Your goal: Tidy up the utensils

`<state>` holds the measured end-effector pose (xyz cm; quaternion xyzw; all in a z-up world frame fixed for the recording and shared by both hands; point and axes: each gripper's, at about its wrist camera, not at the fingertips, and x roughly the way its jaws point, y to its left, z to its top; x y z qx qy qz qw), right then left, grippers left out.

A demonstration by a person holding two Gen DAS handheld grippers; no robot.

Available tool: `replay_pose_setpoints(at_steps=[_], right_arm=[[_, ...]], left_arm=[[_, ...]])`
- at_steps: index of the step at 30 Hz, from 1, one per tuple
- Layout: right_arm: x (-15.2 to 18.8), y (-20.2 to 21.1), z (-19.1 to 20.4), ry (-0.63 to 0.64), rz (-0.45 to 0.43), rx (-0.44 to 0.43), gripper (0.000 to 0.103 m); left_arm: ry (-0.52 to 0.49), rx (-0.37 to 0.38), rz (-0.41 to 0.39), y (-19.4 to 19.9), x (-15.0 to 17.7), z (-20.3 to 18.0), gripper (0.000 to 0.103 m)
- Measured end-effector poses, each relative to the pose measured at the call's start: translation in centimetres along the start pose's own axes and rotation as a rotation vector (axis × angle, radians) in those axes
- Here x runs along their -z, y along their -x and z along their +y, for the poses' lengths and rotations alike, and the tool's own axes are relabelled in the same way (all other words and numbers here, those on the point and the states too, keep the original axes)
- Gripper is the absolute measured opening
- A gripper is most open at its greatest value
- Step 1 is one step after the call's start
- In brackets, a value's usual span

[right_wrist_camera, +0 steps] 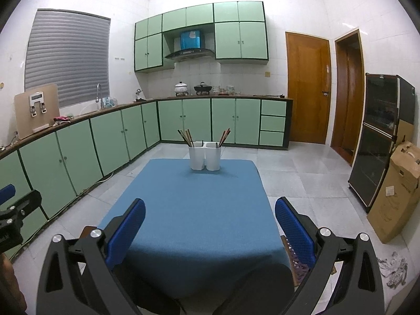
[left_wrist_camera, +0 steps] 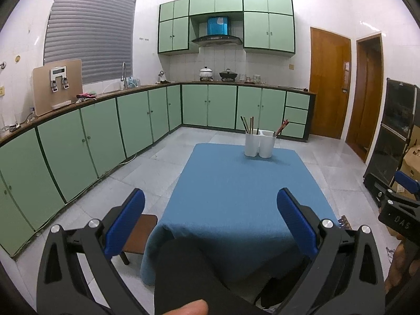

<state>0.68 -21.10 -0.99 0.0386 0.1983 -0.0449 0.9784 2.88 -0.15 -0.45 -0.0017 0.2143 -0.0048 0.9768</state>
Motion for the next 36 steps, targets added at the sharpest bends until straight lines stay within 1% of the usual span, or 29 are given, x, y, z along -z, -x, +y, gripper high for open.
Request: replay_pose_setpoints(at_steps=[9,23,36], right_arm=[[0.0,0.2,0.0,0.003,-0.006,0.01,0.097],[-0.3,0.8,-0.2,-0.015,-0.027,0.022,0.097],[0.0,1.1,-0.3,-0.02,-0.035,0.024,0.097]], left_arm=[[-0.001,-0.016,-0.006,0.0,0.4,-0.2,0.098],[0.003,0.002,-0.026,0.9,0.7,-0.2,0.098],[0.009,0.003,-0.024,1.1,0.6,-0.4,0.098]])
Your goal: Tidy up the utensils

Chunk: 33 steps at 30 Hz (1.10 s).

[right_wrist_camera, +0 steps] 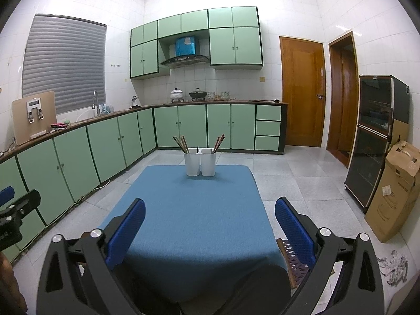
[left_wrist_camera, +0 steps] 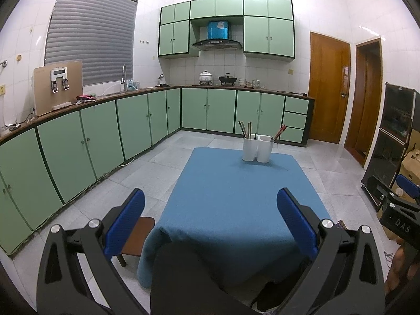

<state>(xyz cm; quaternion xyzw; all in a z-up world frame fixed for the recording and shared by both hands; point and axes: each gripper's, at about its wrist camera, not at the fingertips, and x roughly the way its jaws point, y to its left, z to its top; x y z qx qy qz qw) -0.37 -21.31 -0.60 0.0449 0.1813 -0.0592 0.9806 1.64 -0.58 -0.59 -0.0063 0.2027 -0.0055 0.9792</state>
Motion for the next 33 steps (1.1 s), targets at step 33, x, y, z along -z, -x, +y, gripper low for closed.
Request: replay_pose_setpoints(at_steps=[33], right_arm=[[0.12,0.18,0.1,0.001,0.0,-0.006,0.097]], left_arm=[[0.005,0.011,0.001,-0.09,-0.39,-0.47,0.098]])
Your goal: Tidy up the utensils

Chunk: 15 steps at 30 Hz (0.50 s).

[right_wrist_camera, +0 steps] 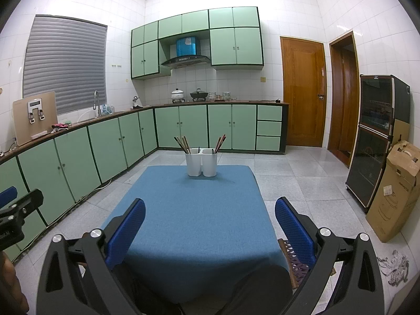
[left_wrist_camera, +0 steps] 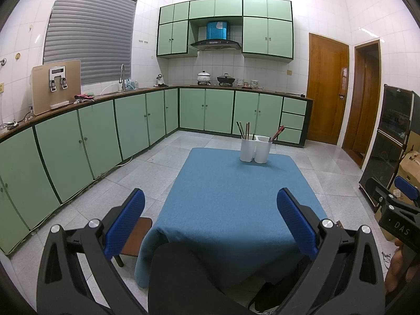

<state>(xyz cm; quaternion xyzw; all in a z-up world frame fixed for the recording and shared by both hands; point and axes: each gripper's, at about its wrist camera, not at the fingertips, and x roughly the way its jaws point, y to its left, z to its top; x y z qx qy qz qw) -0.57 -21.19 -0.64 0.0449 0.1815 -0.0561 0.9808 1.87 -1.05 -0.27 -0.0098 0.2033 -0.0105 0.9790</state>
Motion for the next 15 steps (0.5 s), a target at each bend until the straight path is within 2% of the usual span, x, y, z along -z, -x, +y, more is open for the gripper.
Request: replay_pose_setpoints(at_steps=[15], right_arm=[[0.08,0.09,0.02,-0.002,-0.001,0.0,0.097]], left_arm=[[0.0,0.001,0.0,-0.05,0.05,-0.05,0.098]])
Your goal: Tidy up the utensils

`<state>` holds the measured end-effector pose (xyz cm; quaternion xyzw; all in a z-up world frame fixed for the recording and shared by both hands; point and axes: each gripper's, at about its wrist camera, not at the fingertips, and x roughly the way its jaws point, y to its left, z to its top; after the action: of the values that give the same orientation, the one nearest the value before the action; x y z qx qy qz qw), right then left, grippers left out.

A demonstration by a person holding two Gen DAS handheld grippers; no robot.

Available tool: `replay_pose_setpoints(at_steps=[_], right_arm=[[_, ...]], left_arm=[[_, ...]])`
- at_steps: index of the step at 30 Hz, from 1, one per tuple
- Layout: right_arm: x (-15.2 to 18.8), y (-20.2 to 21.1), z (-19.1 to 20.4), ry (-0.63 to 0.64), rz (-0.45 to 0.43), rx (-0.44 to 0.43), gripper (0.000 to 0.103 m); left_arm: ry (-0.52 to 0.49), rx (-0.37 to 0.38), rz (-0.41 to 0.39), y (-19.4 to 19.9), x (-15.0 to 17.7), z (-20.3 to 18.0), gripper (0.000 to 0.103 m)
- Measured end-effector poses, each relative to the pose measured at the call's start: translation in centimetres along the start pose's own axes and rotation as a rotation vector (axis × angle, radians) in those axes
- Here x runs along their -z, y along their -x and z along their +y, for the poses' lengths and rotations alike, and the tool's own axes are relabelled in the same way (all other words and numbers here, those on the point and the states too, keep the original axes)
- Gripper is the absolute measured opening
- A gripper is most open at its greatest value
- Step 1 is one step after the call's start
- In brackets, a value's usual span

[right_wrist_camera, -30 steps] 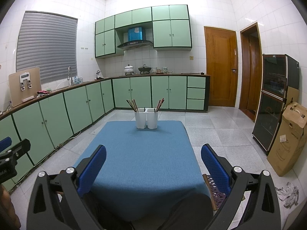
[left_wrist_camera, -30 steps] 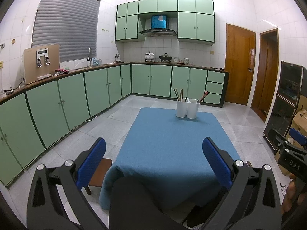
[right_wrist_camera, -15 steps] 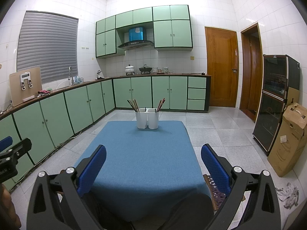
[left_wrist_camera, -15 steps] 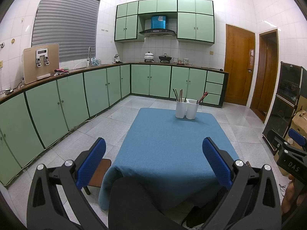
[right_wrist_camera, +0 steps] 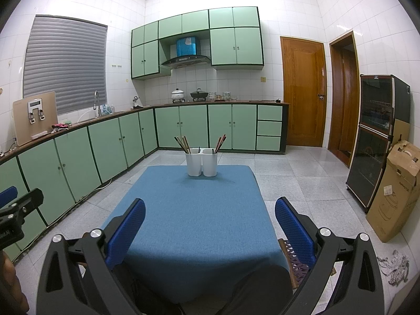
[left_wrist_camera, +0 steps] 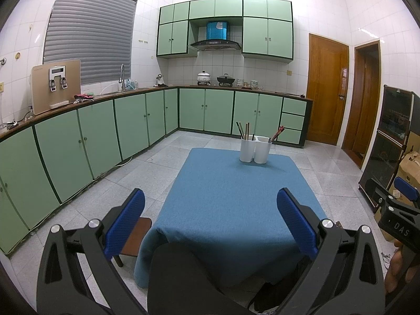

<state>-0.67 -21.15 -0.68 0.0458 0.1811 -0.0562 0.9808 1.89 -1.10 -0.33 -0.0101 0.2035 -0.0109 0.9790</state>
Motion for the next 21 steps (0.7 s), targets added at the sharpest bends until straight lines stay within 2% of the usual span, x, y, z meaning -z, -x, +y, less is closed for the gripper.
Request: replay_pose_setpoints(at_steps=[21], right_arm=[[-0.19,0.11,0.28,0.003,0.004,0.0,0.097]], left_arm=[[0.001,0.004,0.001,0.24,-0.17,-0.46,0.098]])
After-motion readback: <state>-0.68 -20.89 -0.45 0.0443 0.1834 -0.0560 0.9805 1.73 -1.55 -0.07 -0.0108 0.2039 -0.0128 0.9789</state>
